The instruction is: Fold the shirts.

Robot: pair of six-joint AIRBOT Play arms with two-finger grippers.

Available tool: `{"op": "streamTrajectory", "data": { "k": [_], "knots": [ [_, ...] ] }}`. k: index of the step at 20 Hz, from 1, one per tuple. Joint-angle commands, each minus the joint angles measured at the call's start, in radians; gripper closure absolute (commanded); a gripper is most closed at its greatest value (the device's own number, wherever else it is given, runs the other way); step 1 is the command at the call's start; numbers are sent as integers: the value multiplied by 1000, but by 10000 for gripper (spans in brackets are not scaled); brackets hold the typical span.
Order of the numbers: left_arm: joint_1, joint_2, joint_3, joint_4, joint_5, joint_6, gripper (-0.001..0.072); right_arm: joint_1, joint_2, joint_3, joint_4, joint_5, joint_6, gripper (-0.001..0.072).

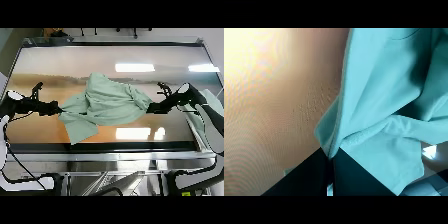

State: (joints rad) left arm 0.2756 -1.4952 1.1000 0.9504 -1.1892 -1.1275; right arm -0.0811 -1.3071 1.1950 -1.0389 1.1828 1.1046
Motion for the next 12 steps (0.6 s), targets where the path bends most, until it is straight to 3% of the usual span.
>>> {"op": "streamTrajectory", "data": {
  "k": [1,6,7,8,9,12],
  "knots": [
    [1,1,0,0,-4,2,689,6,-32,-21,23,-187,-36,7],
    [1,1,0,0,-4,2,689,8,-33,14,153,-260,-117,22],
    [1,1,0,-1,-4,2,689,8,-33,14,210,-237,-151,219],
    [1,1,0,-5,-7,1,689,8,-33,14,269,-195,-196,505],
    [2,1,3,-15,-18,1,689,8,-31,14,335,-136,-229,690],
    [2,11,94,-99,-140,1,689,-3,20,42,486,21,-260,688]
  ]
}}
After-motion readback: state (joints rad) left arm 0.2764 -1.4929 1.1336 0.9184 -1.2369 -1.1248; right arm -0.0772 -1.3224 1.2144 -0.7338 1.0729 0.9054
